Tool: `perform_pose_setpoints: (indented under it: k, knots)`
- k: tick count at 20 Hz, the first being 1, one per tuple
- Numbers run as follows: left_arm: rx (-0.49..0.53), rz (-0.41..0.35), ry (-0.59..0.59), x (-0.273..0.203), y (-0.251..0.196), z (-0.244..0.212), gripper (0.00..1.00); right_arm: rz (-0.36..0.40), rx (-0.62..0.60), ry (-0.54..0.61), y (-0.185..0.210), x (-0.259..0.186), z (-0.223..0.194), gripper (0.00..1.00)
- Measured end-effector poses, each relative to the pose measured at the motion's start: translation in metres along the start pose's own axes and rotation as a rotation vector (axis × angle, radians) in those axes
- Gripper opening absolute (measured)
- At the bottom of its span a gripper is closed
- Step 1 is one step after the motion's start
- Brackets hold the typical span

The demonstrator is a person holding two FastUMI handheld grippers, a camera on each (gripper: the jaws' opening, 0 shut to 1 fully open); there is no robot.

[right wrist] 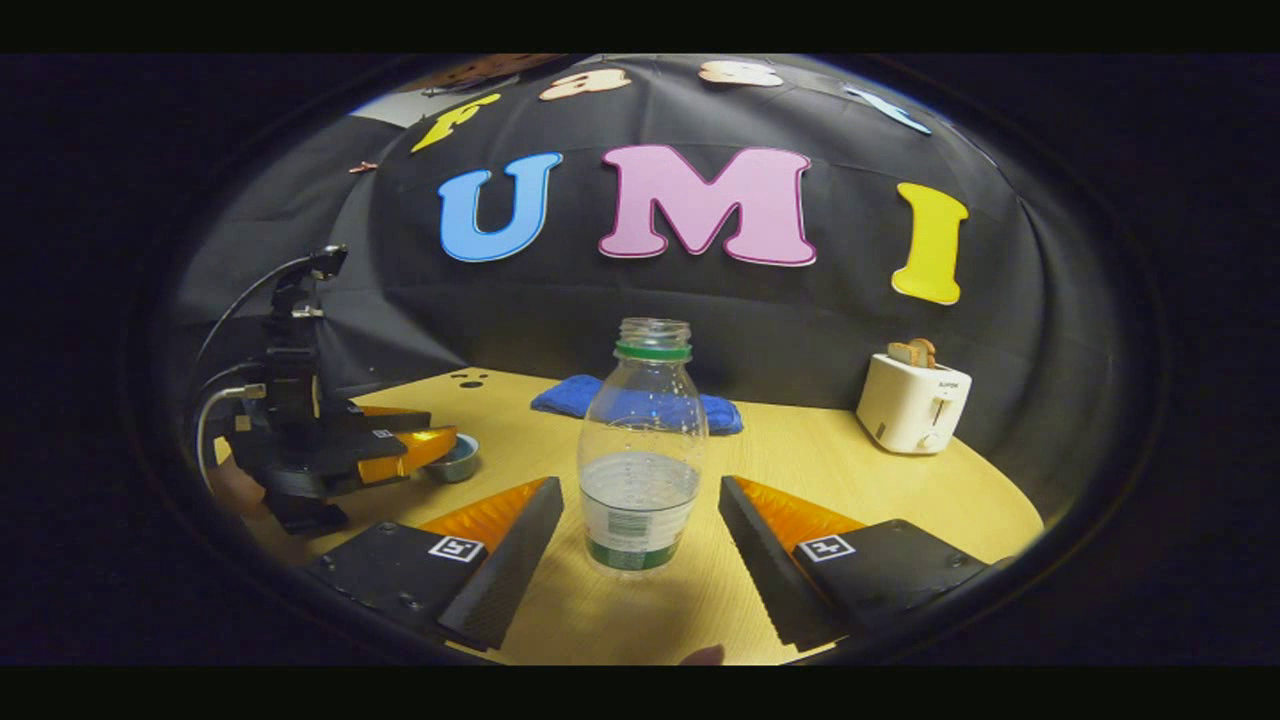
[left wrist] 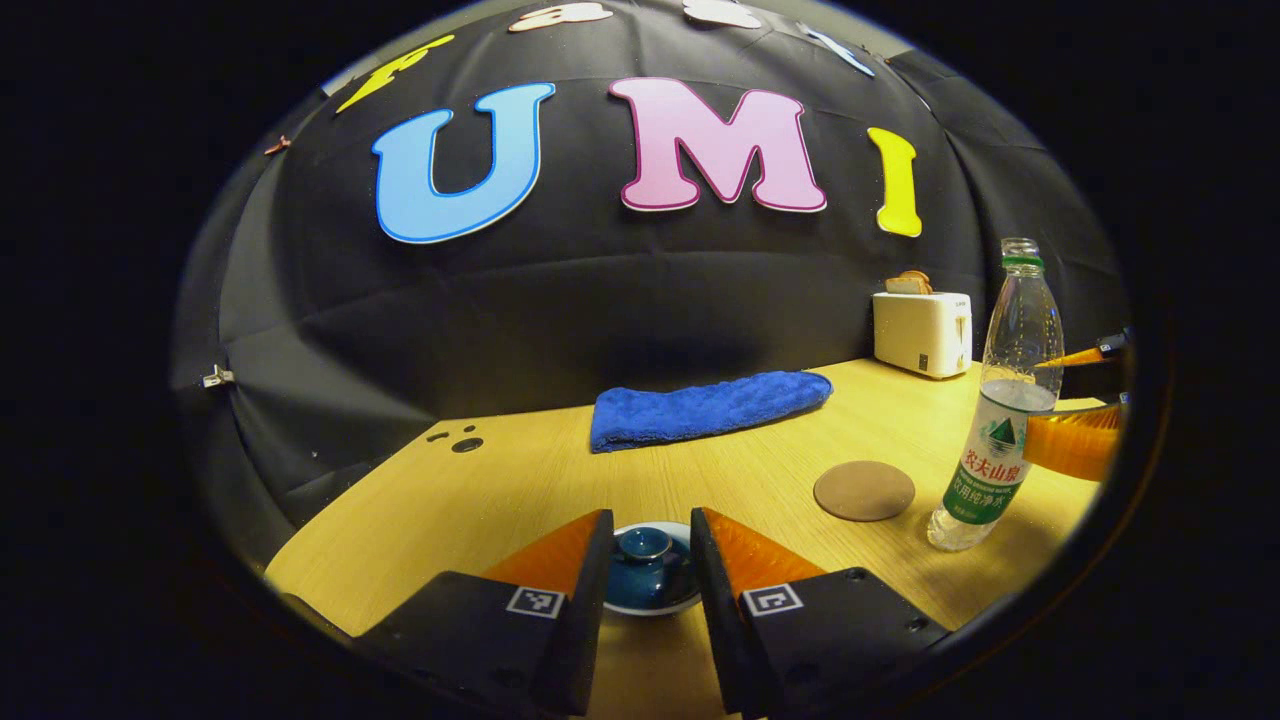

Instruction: Open the teacup lid with one hand, grasp the water bottle and pour water into the teacup with the other hand; after pouring, place the water bottle on the coaster and then close the teacup lid.

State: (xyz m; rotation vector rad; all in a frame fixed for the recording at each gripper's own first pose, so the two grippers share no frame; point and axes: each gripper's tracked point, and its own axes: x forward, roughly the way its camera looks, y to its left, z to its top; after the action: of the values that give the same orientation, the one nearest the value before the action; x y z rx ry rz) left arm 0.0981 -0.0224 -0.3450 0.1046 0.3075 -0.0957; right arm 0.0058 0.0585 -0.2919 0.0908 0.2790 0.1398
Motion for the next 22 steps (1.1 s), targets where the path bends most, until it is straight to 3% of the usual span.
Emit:
perform_pose_setpoints:
  k: [1, 2, 5, 7, 8, 9, 14, 15, 16, 19, 20, 22]
  knots:
    - [-0.002, -0.003, 0.004, 0.002, 0.0, -0.001, 0.58, -0.001, 0.0, 0.001, 0.0, 0.001, 0.0, 0.98]
    - [-0.001, 0.0, 0.011, 0.003, -0.001, -0.004, 0.48, -0.002, 0.001, 0.0, 0.0, 0.001, 0.0, 0.98]
    - [-0.002, 0.012, 0.016, 0.008, 0.002, -0.005, 0.44, -0.003, 0.005, 0.0, 0.001, 0.002, -0.001, 0.97]
    - [0.0, 0.01, 0.018, 0.007, 0.001, -0.007, 0.31, 0.002, 0.002, 0.006, 0.002, 0.003, -0.003, 0.98]
    - [0.001, 0.011, 0.019, 0.007, 0.002, -0.008, 0.36, 0.006, 0.005, 0.008, 0.004, 0.005, -0.005, 0.98]
    - [-0.004, 0.01, 0.009, 0.007, 0.002, -0.005, 0.31, 0.013, 0.011, 0.012, 0.006, 0.005, -0.007, 0.98]
    - [-0.073, 0.024, -0.054, 0.001, 0.008, 0.021, 0.31, 0.03, 0.039, 0.03, 0.008, 0.014, -0.019, 0.98]
    - [-0.08, 0.023, -0.068, -0.002, 0.011, 0.029, 0.27, 0.035, 0.043, 0.039, 0.008, 0.016, -0.022, 0.98]
    - [-0.082, 0.024, -0.078, -0.007, 0.013, 0.035, 0.31, 0.039, 0.045, 0.046, 0.01, 0.019, -0.025, 0.98]
    - [-0.05, 0.033, -0.087, -0.017, 0.019, 0.044, 0.27, 0.053, 0.041, 0.071, 0.012, 0.027, -0.035, 0.96]
    - [-0.046, 0.034, -0.085, -0.019, 0.021, 0.044, 0.31, 0.05, 0.036, 0.081, 0.009, 0.028, -0.038, 0.98]
    - [-0.049, 0.037, -0.072, -0.024, 0.023, 0.04, 0.27, 0.041, 0.031, 0.091, 0.006, 0.03, -0.042, 0.98]
